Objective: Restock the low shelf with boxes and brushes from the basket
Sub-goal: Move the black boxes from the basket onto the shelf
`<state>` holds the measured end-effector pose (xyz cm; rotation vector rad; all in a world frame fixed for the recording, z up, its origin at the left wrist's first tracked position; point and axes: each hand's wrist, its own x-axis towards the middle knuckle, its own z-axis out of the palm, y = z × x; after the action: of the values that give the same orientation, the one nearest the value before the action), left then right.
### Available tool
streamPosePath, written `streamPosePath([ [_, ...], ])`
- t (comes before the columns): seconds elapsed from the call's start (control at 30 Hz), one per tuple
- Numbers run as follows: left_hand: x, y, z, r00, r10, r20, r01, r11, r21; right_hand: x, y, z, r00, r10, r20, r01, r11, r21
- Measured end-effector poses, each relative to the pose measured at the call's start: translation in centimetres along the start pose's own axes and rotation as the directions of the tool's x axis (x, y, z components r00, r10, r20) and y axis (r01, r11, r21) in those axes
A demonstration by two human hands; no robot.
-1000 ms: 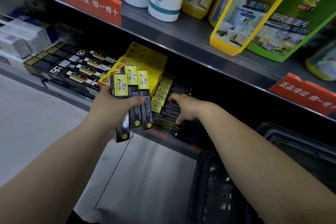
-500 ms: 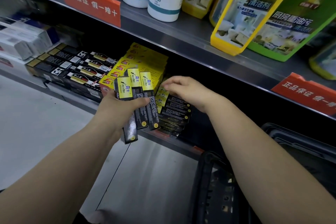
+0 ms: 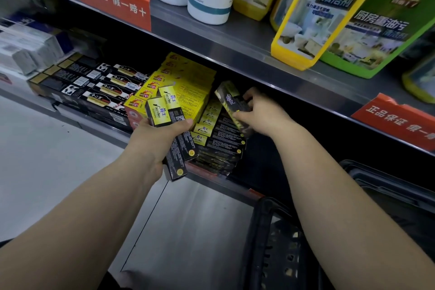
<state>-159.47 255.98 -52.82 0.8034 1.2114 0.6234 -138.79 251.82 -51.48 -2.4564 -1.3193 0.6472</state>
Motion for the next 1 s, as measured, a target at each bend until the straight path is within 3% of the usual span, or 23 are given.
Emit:
streamPosePath([
  [0.07,0.1,-0.2,-0.1,1.000,0.009,0.005,-0.010,1.000,0.013,0.8,0.8,0.5,0.998,-0.018,-0.062,0.009,0.988,-0.156],
  [0.13,0.0,-0.3,0.0,1.000,0.019,0.016,-0.019,1.000,0.015,1.4,1.0,1.6,0.998,-0.052,-0.027,0.045,0.975,-0.220],
  [0.27,-0.1,-0.3,0.0,1.000,0.022,0.021,-0.023,1.000,0.021,1.9,0.6,3.9,0.977,-0.038,0.212,0.084,0.973,-0.215],
  [0.37,-0.2,-0.3,0.0,0.999,0.035,0.021,-0.035,0.999,0.023,1.9,0.9,3.9,0.941,0.033,0.337,0.034,0.981,-0.189],
  [0.5,-0.2,-0.3,0.1,0.999,0.037,0.020,-0.038,0.999,0.021,1.3,1.2,3.2,0.875,0.172,0.453,0.016,0.924,-0.381],
  [0.6,-0.1,-0.3,0.2,0.999,0.034,0.017,-0.034,0.999,0.036,1.1,1.1,3.7,0.884,0.174,0.434,0.043,0.894,-0.446],
  [1.0,-0.2,-0.6,0.2,0.998,0.006,0.067,-0.010,0.998,0.055,1.1,1.4,3.8,0.898,0.134,0.419,0.060,0.906,-0.419],
])
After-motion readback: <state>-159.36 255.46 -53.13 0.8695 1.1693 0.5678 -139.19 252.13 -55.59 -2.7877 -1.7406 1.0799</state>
